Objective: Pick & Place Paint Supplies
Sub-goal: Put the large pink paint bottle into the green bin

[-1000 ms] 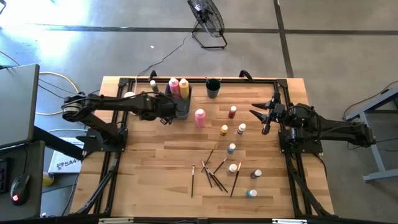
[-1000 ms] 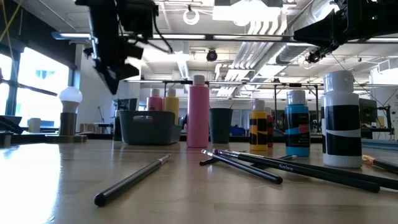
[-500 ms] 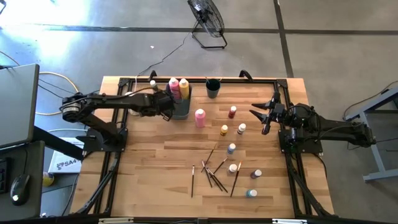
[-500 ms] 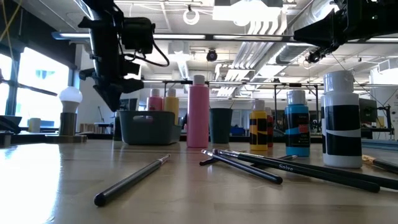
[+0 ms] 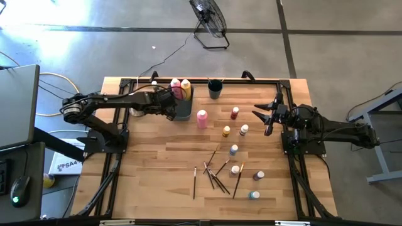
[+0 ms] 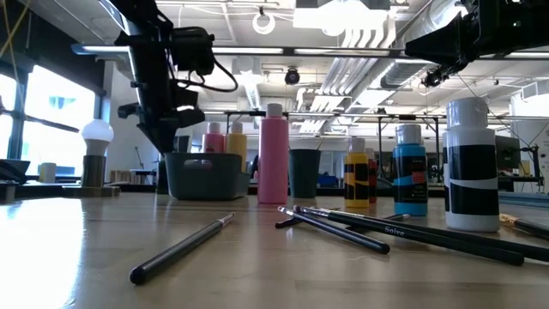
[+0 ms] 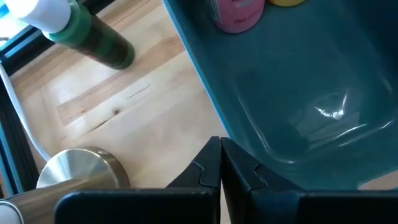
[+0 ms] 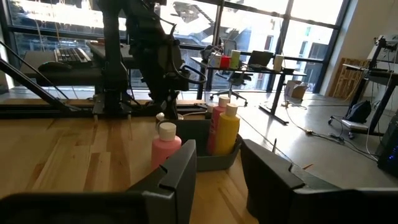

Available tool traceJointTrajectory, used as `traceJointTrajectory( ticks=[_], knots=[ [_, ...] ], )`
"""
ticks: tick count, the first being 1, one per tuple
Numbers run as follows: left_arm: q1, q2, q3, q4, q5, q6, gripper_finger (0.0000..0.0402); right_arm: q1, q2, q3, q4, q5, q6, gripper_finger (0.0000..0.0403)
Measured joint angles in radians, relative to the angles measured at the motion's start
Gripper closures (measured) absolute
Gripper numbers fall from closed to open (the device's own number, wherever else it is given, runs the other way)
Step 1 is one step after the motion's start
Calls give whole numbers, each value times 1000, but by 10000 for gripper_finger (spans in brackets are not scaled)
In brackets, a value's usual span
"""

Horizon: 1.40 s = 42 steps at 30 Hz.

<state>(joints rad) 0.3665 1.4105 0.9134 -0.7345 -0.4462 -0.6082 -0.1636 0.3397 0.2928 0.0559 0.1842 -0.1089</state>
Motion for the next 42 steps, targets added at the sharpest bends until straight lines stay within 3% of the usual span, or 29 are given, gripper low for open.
traceJointTrajectory(
  ticks=[13,21,25,32,37,39,42],
  knots=[
    [0,0,0,1,17,-4,402,0,0,0,0,0,0,282],
    [0,-48,16,-91,-142,8,402,0,0,0,0,0,0,282],
    [0,-113,34,-57,-167,180,402,0,0,0,0,0,0,282],
    [0,-194,21,158,-27,533,402,0,0,0,0,0,0,282],
    [1,-213,-54,357,238,797,402,0,0,0,-1,0,0,282],
    [1,-219,-86,414,334,837,402,0,0,0,-1,0,0,282],
    [2,-221,-125,447,390,845,402,0,0,0,-1,0,4,282]
  ],
)
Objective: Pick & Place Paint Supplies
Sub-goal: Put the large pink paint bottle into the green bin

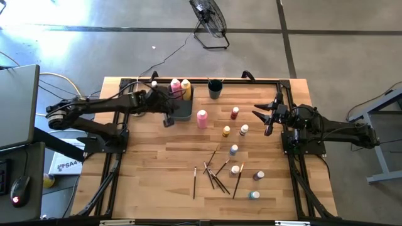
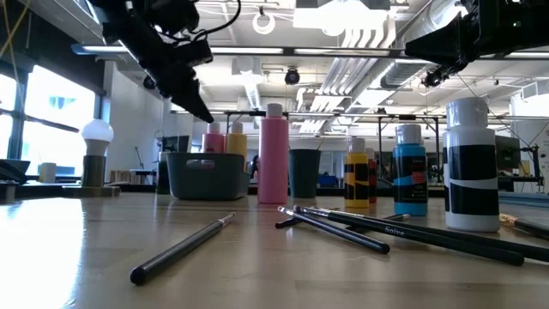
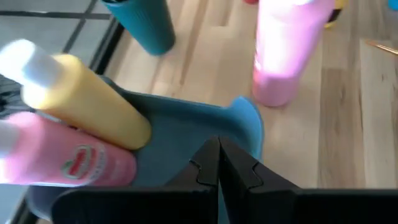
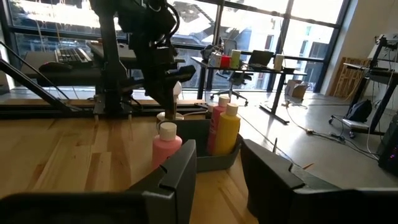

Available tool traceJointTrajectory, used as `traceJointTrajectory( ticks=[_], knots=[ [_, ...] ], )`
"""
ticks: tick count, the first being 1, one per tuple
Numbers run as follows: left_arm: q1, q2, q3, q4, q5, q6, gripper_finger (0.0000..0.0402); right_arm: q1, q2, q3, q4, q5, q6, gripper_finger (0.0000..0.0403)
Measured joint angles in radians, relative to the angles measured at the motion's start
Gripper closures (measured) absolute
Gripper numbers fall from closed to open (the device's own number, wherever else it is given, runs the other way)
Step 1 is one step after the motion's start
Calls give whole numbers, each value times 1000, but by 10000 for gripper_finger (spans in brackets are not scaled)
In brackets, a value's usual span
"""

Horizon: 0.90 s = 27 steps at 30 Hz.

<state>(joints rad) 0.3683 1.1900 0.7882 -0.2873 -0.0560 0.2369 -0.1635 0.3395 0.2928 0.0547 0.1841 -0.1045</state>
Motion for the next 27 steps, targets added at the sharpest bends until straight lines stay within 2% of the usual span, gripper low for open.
traceJointTrajectory(
  ticks=[3,7,11,18,24,27],
  knots=[
    [5,-4,-52,35,24,2,402,0,0,0,0,0,1,282],
    [6,-4,-151,213,112,11,402,0,0,0,1,0,3,282],
    [5,-4,-217,315,180,24,402,0,0,0,2,0,6,282],
    [5,-4,-230,389,292,103,402,0,0,0,10,0,22,282],
    [5,6,-230,593,394,129,402,0,0,0,19,0,22,282],
    [5,6,-230,631,380,127,402,0,0,0,25,0,29,282]
  ],
)
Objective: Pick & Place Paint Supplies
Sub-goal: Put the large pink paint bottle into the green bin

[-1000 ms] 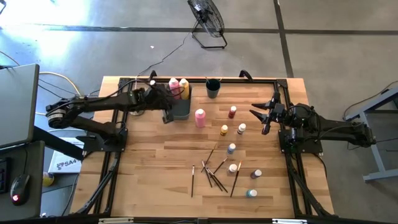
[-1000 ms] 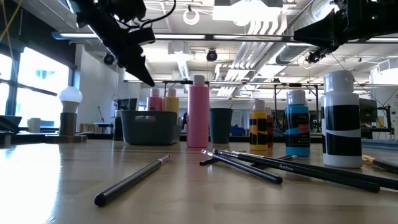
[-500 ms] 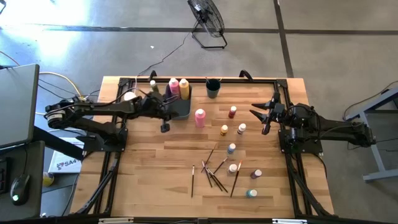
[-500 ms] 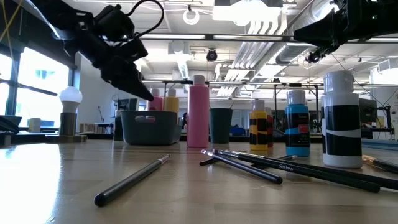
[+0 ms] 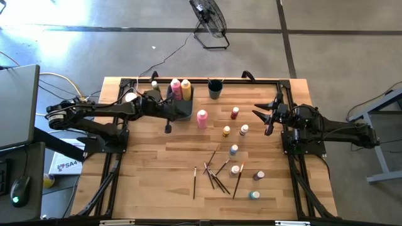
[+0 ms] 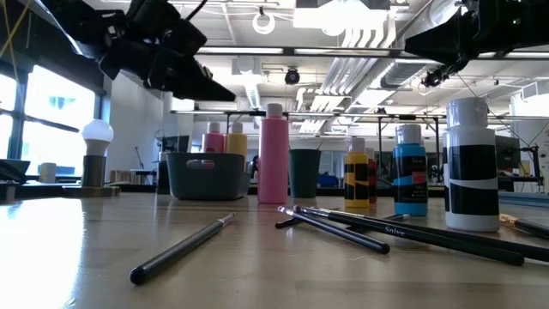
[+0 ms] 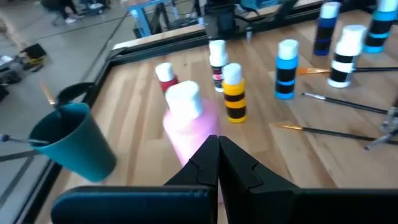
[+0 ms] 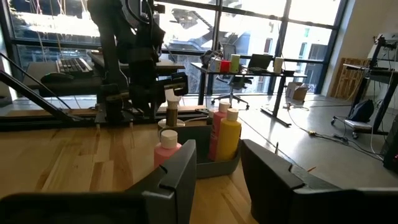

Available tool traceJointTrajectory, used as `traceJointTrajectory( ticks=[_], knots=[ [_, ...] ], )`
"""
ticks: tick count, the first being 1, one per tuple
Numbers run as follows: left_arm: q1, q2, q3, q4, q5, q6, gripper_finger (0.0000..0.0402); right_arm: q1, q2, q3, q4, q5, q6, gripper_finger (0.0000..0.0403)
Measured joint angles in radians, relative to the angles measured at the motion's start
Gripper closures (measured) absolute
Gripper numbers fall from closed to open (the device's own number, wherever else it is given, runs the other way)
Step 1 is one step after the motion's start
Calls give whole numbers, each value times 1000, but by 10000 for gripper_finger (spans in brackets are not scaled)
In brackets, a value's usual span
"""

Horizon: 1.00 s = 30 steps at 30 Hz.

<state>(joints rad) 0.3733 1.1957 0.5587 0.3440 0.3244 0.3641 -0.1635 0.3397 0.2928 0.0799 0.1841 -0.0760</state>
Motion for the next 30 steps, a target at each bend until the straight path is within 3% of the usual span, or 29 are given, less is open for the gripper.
traceJointTrajectory(
  ticks=[13,17,30],
  knots=[
    [0,0,0,-2,-75,-43,385,0,0,0,-1,0,1,282],
    [0,0,0,-2,-84,-108,343,0,0,0,-1,0,1,282],
    [0,0,0,-2,-63,-156,152,0,0,0,-1,0,1,282]
  ],
)
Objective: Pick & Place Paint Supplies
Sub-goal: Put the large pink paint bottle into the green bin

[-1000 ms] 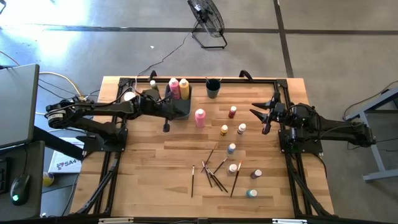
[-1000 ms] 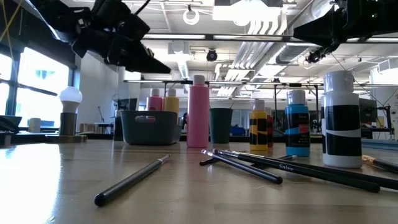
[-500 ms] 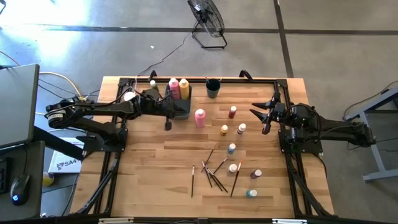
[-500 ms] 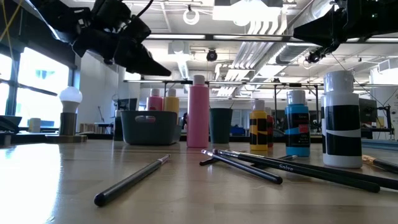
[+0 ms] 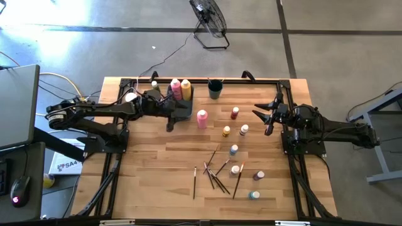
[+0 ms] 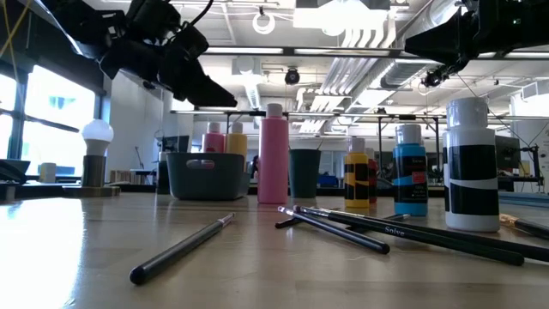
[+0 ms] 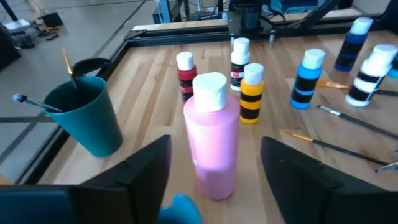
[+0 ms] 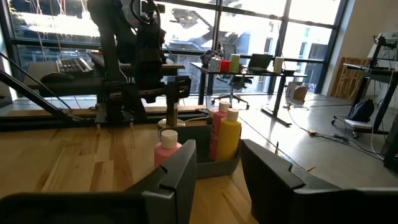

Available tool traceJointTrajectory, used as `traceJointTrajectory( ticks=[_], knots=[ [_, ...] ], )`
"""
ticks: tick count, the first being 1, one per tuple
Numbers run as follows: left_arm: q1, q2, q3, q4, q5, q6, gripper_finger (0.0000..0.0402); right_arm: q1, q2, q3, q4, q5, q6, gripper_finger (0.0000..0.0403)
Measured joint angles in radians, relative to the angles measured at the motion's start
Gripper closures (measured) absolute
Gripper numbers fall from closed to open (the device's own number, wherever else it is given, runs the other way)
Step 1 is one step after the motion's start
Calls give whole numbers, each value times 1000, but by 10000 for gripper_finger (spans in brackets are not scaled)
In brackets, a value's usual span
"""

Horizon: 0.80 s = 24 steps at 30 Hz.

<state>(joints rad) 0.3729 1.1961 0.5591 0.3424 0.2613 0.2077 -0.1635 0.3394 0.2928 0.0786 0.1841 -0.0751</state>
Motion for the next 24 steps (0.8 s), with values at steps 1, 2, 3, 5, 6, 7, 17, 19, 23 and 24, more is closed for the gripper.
traceJointTrajectory(
  ticks=[1,2,3,5,6,7,17,19,23,24],
  knots=[
    [0,0,0,0,11,-9,141,0,0,0,0,0,0,282],
    [0,0,0,0,21,-15,130,0,0,0,0,0,0,282],
    [0,0,0,0,26,-20,122,0,0,0,0,0,0,282],
    [0,0,0,0,48,-33,109,0,0,0,0,0,0,282],
    [0,0,0,0,50,-33,105,0,0,0,0,0,0,282],
    [0,0,0,0,51,-34,102,0,0,0,0,0,0,282],
    [0,12,1,46,46,-48,101,0,0,0,0,0,0,282],
    [0,34,2,86,45,-66,101,0,0,0,0,0,0,282],
    [0,107,2,180,44,-77,101,0,0,0,0,0,0,282],
    [0,127,2,193,44,-82,101,0,0,0,0,0,0,282]
  ],
)
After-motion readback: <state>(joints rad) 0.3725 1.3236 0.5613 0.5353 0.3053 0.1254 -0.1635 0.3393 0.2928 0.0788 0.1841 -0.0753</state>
